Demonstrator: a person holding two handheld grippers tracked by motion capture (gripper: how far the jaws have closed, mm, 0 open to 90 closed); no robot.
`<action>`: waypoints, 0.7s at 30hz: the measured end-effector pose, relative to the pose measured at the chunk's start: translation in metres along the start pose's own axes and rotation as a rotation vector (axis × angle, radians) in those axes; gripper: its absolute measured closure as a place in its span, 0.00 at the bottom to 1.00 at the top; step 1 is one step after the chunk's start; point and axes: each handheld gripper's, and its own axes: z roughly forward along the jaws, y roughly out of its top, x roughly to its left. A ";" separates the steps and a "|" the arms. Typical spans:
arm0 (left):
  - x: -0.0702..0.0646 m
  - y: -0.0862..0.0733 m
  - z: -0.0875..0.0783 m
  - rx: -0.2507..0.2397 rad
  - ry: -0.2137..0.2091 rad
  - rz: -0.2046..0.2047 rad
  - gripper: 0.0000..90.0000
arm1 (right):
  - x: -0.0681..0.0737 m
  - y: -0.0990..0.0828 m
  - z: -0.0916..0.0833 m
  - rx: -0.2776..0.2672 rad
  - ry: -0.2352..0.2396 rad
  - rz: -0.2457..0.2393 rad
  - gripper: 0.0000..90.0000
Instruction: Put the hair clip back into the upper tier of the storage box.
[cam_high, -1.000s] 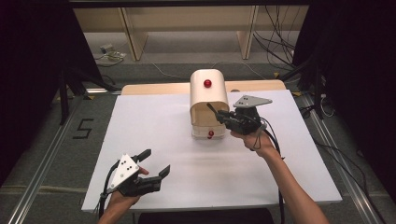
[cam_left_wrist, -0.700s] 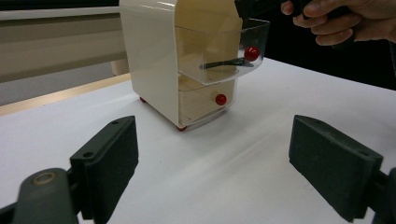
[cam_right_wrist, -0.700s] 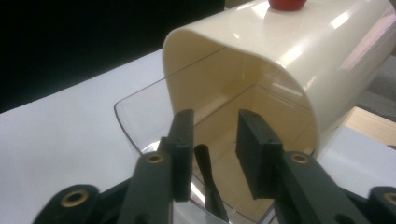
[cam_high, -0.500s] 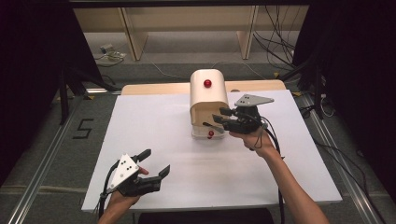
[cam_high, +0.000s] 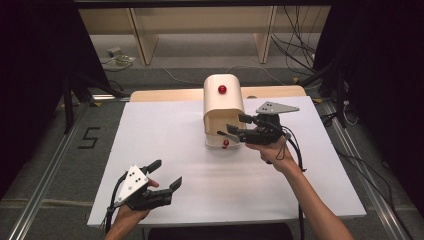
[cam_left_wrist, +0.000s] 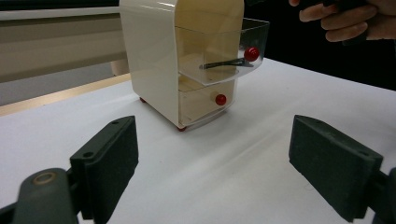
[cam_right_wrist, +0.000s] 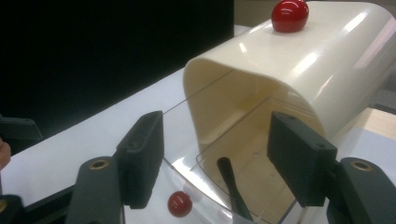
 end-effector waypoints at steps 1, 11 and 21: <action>0.000 0.000 0.000 -0.002 0.001 -0.003 0.17 | 0.001 -0.001 0.000 -0.003 0.000 0.007 0.39; 0.000 0.000 0.000 -0.004 0.001 -0.007 0.17 | 0.010 -0.009 -0.001 0.001 0.014 0.003 0.33; 0.000 0.000 0.000 0.003 -0.002 0.001 0.17 | 0.013 -0.015 -0.011 -0.012 0.024 0.003 0.30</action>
